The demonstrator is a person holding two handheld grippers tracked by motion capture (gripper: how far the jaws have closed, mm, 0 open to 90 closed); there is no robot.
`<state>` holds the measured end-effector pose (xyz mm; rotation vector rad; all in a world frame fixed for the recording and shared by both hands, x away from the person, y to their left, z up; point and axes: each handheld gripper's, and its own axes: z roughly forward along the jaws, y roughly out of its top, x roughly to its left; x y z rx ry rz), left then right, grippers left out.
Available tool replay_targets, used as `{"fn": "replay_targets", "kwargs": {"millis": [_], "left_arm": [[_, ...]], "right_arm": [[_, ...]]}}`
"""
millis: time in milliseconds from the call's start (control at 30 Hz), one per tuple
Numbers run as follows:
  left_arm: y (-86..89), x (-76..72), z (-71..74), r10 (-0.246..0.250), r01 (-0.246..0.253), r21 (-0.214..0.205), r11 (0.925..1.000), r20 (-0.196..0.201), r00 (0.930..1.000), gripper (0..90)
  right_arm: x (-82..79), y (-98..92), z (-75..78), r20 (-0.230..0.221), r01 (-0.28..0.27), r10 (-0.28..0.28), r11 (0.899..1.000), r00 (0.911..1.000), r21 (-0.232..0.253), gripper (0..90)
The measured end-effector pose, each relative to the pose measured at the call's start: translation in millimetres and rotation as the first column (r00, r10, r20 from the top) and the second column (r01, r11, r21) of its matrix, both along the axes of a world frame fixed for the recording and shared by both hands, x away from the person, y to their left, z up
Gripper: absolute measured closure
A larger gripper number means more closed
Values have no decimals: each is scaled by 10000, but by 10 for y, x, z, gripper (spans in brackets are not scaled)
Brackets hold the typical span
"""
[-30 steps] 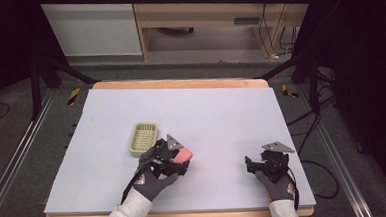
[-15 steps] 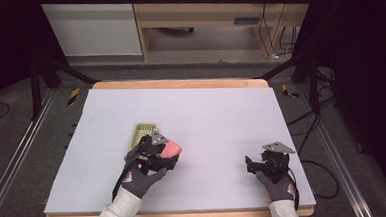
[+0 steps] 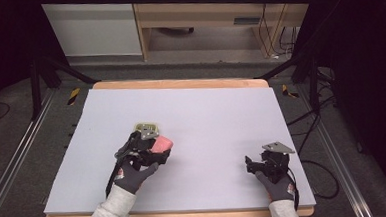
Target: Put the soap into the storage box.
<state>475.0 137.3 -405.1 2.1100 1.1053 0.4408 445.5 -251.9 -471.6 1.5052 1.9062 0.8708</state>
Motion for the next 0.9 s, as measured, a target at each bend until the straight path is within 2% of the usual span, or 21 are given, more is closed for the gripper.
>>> {"fn": "replay_targets", "kwargs": {"millis": [900], "left_arm": [[305,159,92,938,-927,-426,9948,247,9953,372]], "right_arm": [[0,-1,7,34,52,-52,10000,10000,-6,88]]}}
